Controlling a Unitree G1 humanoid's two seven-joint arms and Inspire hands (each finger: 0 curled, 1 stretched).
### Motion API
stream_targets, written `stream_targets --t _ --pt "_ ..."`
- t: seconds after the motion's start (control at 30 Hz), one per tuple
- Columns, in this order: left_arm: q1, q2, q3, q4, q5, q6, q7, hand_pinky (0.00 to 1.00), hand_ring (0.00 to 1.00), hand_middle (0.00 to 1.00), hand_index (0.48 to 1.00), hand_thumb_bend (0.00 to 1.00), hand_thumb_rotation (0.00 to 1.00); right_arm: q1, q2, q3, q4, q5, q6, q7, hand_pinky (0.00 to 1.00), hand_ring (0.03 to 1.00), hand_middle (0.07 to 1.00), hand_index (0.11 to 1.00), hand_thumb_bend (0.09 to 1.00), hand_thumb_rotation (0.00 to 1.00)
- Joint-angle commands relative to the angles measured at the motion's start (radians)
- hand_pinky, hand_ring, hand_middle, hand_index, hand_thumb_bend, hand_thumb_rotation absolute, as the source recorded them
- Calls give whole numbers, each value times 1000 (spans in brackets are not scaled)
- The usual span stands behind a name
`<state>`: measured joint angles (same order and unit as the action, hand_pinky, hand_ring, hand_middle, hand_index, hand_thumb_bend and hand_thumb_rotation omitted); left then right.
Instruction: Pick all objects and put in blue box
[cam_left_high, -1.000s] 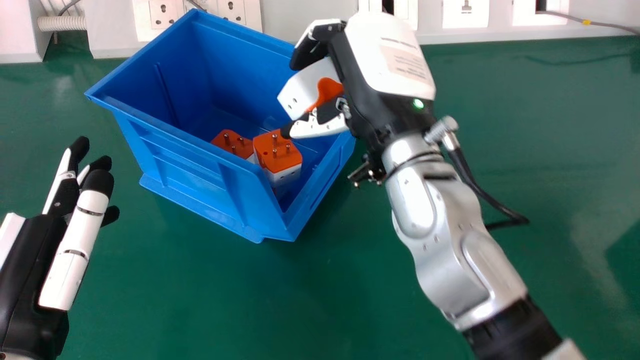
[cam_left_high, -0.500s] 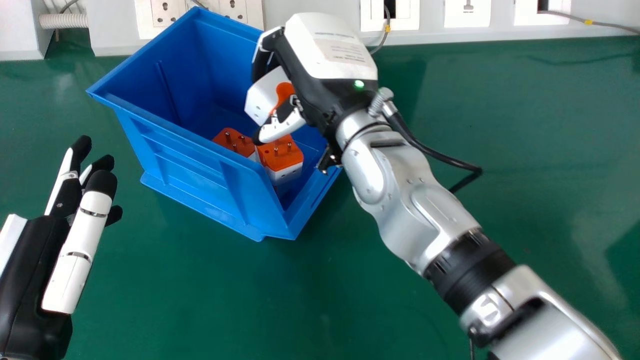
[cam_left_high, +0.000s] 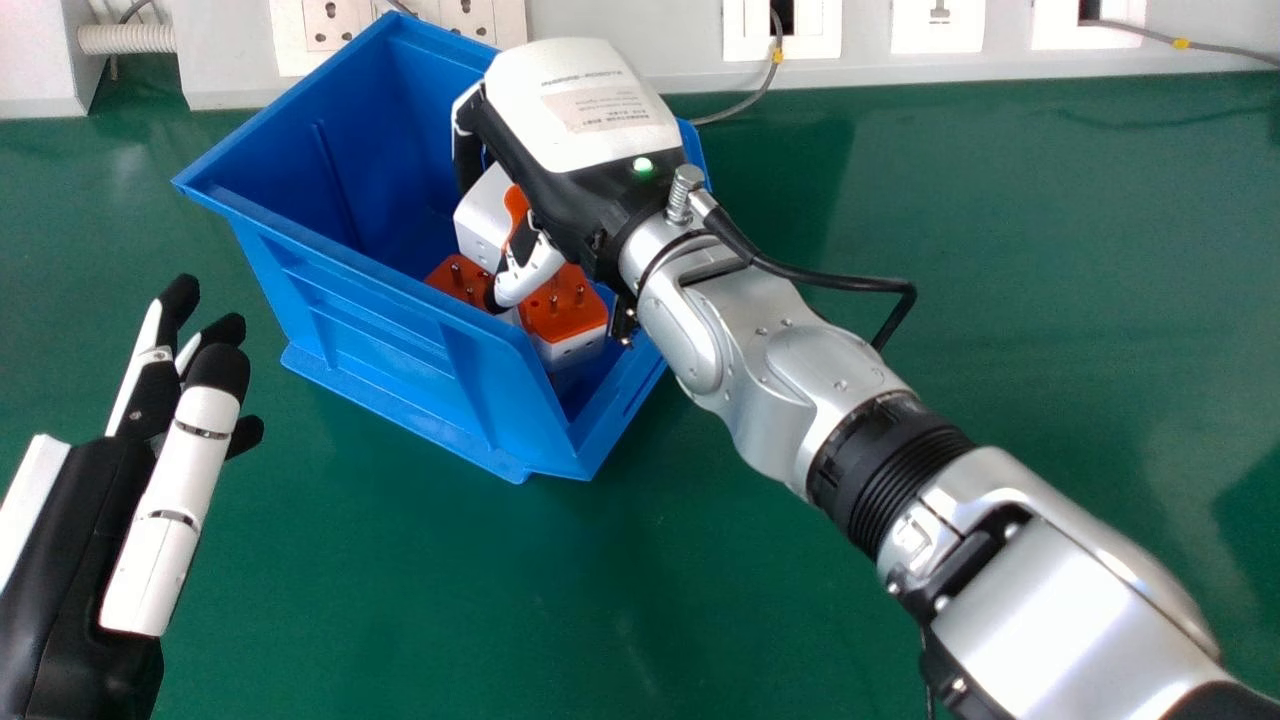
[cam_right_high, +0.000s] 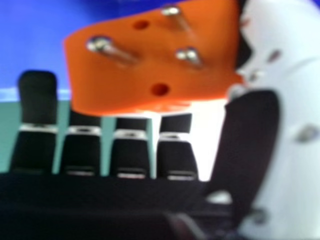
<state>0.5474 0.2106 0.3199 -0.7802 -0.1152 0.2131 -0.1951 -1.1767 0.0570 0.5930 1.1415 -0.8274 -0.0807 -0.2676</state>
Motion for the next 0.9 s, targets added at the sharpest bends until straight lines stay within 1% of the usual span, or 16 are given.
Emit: stream_targets --t 0.0,0.2,0.37,0.5,0.7,0.8,0.87 --pt "9 -5 -3 -44 2 3 6 889 955 967 1000 456 1000 -64 0 9 19 -1 -31 -26 331 437 543 499 493 0" --pt "16 -14 -7 -68 -10 25 7 893 956 968 1000 464 1000 -75 1 34 67 -14 -58 -63 334 439 543 494 494 0" --pt "19 -19 -9 -74 -16 35 7 897 957 969 1000 472 1000 -74 3 45 78 -11 -62 -75 338 441 540 485 495 0" --pt "17 -22 -10 -75 -16 39 6 897 957 969 1000 474 1000 -73 2 47 78 -7 -63 -74 339 442 537 481 495 0" --pt "18 -28 -16 -87 -10 53 8 893 955 968 1000 482 1000 -65 -3 41 72 1 -67 -75 342 444 522 464 497 0" --pt "16 -27 -20 -90 -4 60 10 891 954 967 1000 483 1000 -62 0 30 77 17 -66 -47 344 442 518 464 498 0" --pt "18 -27 -21 -93 -2 62 10 891 954 967 1000 485 1000 -63 1 9 80 45 -66 3 347 442 518 474 498 0"
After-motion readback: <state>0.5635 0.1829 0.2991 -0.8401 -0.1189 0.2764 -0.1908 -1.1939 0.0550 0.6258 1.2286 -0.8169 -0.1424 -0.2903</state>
